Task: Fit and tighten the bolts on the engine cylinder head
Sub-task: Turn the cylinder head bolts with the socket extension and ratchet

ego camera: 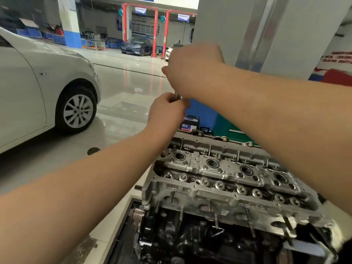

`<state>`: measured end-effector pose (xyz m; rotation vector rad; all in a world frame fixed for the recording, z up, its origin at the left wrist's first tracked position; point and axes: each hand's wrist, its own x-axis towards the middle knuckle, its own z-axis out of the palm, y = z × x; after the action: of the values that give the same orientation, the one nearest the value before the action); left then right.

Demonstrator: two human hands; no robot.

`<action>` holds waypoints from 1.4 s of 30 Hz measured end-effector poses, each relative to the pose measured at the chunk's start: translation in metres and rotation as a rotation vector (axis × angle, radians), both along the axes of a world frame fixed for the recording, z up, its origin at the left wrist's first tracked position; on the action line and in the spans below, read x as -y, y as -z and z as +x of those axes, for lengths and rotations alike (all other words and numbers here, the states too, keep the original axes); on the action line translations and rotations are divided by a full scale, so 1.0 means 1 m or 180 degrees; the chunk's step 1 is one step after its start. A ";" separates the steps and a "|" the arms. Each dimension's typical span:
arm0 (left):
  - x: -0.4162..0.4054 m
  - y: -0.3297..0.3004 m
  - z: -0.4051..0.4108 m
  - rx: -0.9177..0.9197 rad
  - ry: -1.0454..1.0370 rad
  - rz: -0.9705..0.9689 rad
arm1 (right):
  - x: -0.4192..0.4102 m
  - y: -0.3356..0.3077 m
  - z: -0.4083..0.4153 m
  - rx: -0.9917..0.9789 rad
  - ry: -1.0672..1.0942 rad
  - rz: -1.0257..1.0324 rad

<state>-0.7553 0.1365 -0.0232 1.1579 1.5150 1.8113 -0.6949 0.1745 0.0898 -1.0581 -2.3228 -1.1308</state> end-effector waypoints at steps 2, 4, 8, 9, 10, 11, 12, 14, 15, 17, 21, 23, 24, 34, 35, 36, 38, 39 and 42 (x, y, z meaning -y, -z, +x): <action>0.001 0.009 0.011 0.0110 -0.0175 0.0167 | 0.012 -0.001 -0.007 0.0091 -0.0124 0.0273; -0.001 0.008 0.006 0.0148 -0.0335 0.0304 | 0.009 -0.001 -0.001 -0.0123 -0.0709 0.0143; -0.002 -0.011 -0.025 0.0264 0.1687 -0.0185 | -0.013 -0.001 0.032 -0.0693 -0.1533 -0.1478; -0.002 -0.014 -0.030 0.0269 0.1964 -0.0318 | -0.016 0.002 0.036 -0.0928 -0.1647 -0.1877; -0.003 -0.016 -0.031 0.0237 0.1997 -0.0374 | -0.018 0.004 0.035 -0.1071 -0.1722 -0.2031; -0.004 -0.016 -0.031 0.0084 0.1792 -0.0370 | -0.018 0.006 0.031 -0.1083 -0.1701 -0.1953; -0.004 -0.016 -0.029 -0.0154 0.1398 -0.0309 | -0.018 0.007 0.025 -0.1029 -0.1563 -0.1734; -0.001 -0.015 -0.018 -0.0199 0.0703 -0.0085 | -0.014 0.007 0.013 -0.0853 -0.0864 -0.0973; 0.000 -0.014 -0.011 0.0056 0.0578 -0.0006 | -0.011 0.006 0.007 -0.0753 -0.0479 -0.0596; 0.000 -0.010 0.001 0.0513 0.0440 0.0193 | -0.002 0.006 -0.005 -0.0562 -0.0169 -0.0228; 0.001 -0.011 -0.010 0.0418 0.0614 0.0115 | -0.004 0.007 0.005 -0.0617 -0.1163 -0.0487; 0.001 -0.016 -0.026 0.0360 0.1665 -0.0192 | -0.011 0.005 0.023 -0.0816 -0.1726 -0.1600; 0.001 -0.019 -0.032 0.0367 0.1914 -0.0307 | -0.014 0.004 0.028 -0.0871 -0.1840 -0.1952; 0.003 0.002 0.010 0.0502 -0.0110 0.0448 | 0.006 0.004 -0.009 -0.0750 -0.0742 -0.0679; 0.001 0.001 0.009 0.0550 -0.0141 0.0437 | 0.005 0.003 -0.009 -0.0770 -0.0731 -0.0744; -0.001 -0.001 0.009 0.0560 -0.0143 0.0407 | 0.003 0.001 -0.008 -0.0796 -0.0715 -0.0805; -0.003 -0.005 0.009 0.0512 -0.0100 0.0353 | 0.000 -0.001 -0.006 -0.0823 -0.0649 -0.0904; -0.003 -0.006 0.009 0.0486 -0.0073 0.0316 | 0.002 -0.002 -0.007 -0.0814 -0.0606 -0.0924; -0.003 -0.006 0.003 0.0472 0.0046 0.0167 | 0.006 -0.004 -0.012 -0.0791 -0.0495 -0.0913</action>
<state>-0.7523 0.1396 -0.0174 1.0311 1.3793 1.8930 -0.7070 0.1689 0.0937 -1.0246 -2.3596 -0.5838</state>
